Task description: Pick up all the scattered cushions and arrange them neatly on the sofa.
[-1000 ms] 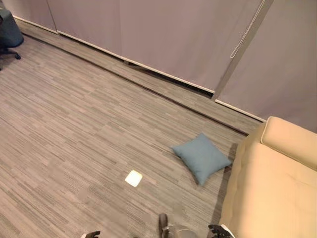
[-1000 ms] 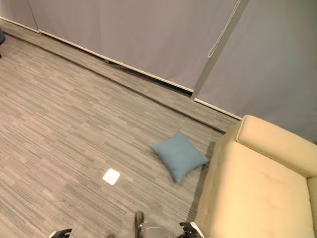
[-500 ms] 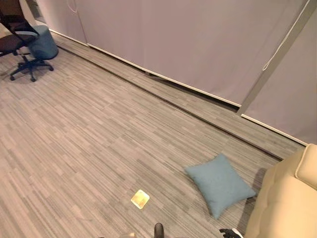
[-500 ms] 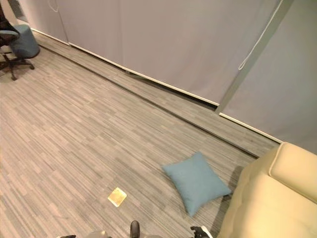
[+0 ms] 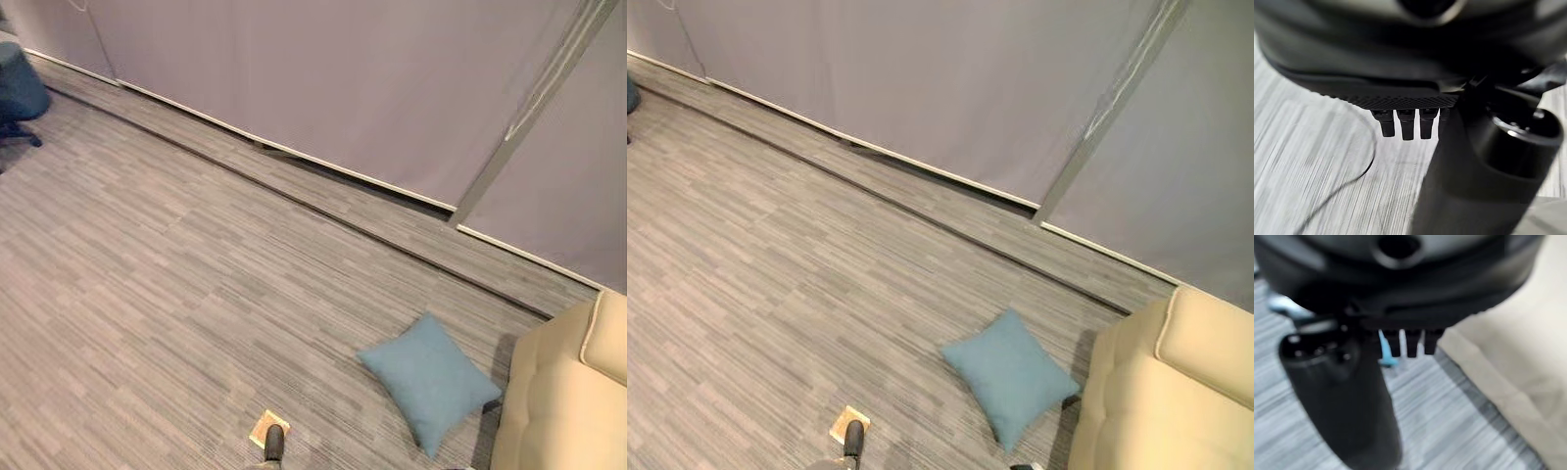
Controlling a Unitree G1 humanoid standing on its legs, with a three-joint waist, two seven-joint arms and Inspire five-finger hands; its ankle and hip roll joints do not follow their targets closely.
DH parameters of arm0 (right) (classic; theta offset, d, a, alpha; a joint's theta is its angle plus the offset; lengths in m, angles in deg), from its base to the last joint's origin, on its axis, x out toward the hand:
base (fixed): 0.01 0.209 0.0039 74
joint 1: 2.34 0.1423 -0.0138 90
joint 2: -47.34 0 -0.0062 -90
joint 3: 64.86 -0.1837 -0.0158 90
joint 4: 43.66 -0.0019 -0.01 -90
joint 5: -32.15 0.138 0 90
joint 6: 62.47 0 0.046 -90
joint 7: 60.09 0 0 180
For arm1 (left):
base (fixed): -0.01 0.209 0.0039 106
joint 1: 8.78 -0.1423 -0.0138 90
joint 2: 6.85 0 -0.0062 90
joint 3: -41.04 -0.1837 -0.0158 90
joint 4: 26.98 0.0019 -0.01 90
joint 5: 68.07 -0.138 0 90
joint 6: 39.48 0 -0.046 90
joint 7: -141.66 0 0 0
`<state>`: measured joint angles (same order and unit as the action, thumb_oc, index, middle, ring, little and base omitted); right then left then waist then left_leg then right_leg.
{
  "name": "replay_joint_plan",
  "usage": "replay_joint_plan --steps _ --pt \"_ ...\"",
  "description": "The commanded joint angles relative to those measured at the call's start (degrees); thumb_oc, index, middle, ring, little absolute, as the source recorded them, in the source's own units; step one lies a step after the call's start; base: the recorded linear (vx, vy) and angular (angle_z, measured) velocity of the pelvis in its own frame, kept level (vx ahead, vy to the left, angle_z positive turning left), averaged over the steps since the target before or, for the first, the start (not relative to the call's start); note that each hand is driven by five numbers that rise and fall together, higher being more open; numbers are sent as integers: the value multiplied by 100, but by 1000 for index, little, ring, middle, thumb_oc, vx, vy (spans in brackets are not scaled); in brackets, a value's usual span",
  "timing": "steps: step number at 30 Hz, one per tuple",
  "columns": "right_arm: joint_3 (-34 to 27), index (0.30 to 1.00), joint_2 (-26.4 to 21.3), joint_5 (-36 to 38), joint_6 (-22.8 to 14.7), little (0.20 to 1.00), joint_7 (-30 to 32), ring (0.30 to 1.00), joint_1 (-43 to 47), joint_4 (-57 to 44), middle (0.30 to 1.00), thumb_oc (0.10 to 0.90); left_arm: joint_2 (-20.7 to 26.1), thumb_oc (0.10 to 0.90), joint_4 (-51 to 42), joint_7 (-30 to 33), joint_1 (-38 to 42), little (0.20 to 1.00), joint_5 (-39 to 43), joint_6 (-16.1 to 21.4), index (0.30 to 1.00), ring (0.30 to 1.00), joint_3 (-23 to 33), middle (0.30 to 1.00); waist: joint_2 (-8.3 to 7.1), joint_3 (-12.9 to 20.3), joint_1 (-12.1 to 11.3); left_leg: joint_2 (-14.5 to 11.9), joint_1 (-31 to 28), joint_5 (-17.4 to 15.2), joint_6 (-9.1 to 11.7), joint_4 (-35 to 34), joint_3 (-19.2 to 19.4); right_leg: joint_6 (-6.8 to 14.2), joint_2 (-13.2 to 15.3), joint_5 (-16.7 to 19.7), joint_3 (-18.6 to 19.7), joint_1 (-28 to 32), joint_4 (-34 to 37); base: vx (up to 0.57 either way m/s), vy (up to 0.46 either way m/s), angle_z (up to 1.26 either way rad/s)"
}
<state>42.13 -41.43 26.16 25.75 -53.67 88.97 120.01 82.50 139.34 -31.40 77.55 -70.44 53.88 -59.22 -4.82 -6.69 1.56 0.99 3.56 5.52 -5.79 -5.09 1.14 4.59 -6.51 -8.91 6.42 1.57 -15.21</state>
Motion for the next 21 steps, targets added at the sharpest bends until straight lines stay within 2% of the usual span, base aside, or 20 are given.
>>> replay_joint_plan --steps 1,2,3,4,5,6,7,8,10,12,13,14,15,16,19,21 --pt "34 900 -152 -34 -84 900 82 900 156 -304 900 800 390 800 -182 154 125 900 -96 50 900 900 136 900 -303 -64 -110 95 276 -873 467 1000 36 330 941 951 -191 -698 -550 100 33 -32" --pt "34 900 -153 -34 -83 900 82 900 155 -305 900 800 390 800 -182 154 125 900 -96 50 900 900 136 900 -305 -65 -110 98 277 -878 467 1006 37 330 943 944 -190 -701 -561 129 37 -34" --pt "41 900 -160 -23 -89 900 87 900 139 -343 900 800 400 800 -197 157 124 900 -67 43 900 900 141 900 -293 -67 -107 101 185 -963 458 1023 56 283 995 883 -335 -770 -485 239 37 -23" --pt "81 900 -150 -55 -76 900 78 900 125 -334 900 800 391 800 -194 160 107 900 -84 14 900 900 145 900 -279 -19 -81 115 -13 -1099 458 986 96 203 1008 706 -649 -820 -81 317 51 -18" --pt "105 900 -141 -74 -82 900 71 900 136 -342 900 800 383 800 -181 172 120 900 -115 11 900 900 137 900 -272 9 -58 112 -109 -1162 467 961 160 185 1006 709 -826 -944 114 248 31 -21" --pt "106 900 -143 -74 -82 900 71 900 134 -343 900 800 381 800 -181 173 119 900 -116 12 900 900 137 900 -266 1 -60 106 -125 -1173 469 961 160 183 1001 702 -827 -930 114 239 20 -48" --pt "143 900 -144 -134 -93 900 62 900 156 -388 900 800 358 800 -180 179 151 900 -134 13 900 900 127 900 -259 30 -16 136 -338 -1305 478 920 270 198 1008 829 -1266 -1188 493 165 6 -58" --pt "143 900 -148 -134 -92 900 62 900 154 -390 900 800 354 800 -179 179 151 900 -134 13 900 900 127 900 -246 15 -14 125 -360 -1318 481 919 263 197 998 827 -1275 -1159 502 253 -1 -57" --pt "174 900 -161 -196 -105 900 36 900 192 -441 900 800 311 800 -198 172 245 900 -94 30 900 900 120 900 -243 -12 56 137 -616 -1430 520 924 417 237 1089 965 -1947 -1374 761 247 -14 -58" --pt "146 900 -167 -199 -112 900 47 900 148 -420 900 800 273 800 -202 167 253 900 -124 45 900 900 96 900 -237 -2 101 145 -722 -1493 518 932 413 248 1060 928 -1941 -1269 823 210 -43 -52" --pt "128 900 -155 -167 -102 900 29 900 46 -384 900 800 239 800 -238 164 243 900 -236 41 900 900 14 900 -276 108 168 157 -834 -1576 538 933 462 114 964 886 -1772 -1096 935 254 -79 -27" --pt "95 900 -171 -161 -95 900 24 900 -4 -359 900 800 206 800 -260 152 236 900 -304 34 900 900 -26 900 -281 166 192 127 -880 -1589 583 970 475 72 926 863 -1732 -998 980 369 -79 -5" --pt "92 900 -211 -195 -28 900 -24 900 16 -276 900 800 447 800 -167 46 490 900 -26 -25 900 900 108 900 -188 238 281 48 -1003 -1574 666 1003 606 49 860 847 -1687 -892 1028 274 -44 15" --pt "93 900 -169 -162 -33 900 144 900 21 -235 900 800 376 800 -243 135 530 900 -28 64 900 900 -76 900 -174 284 344 24 -987 -1505 738 1097 647 17 837 856 -1657 -844 1083 228 -40 11" --pt "74 900 -256 -198 29 900 203 900 46 -108 900 800 384 800 -487 -73 513 900 194 174 900 900 -51 900 -201 226 338 -181 -616 -1185 1012 2290 758 -144 740 780 -1503 -547 1244 140 -93 -35" --pt "55 900 -297 -136 55 900 198 900 73 -92 900 800 342 800 -520 -96 551 900 255 178 900 900 -92 900 -240 174 296 -258 -375 -972 1044 2846 763 -238 704 722 -1387 -388 1309 110 -82 -44"
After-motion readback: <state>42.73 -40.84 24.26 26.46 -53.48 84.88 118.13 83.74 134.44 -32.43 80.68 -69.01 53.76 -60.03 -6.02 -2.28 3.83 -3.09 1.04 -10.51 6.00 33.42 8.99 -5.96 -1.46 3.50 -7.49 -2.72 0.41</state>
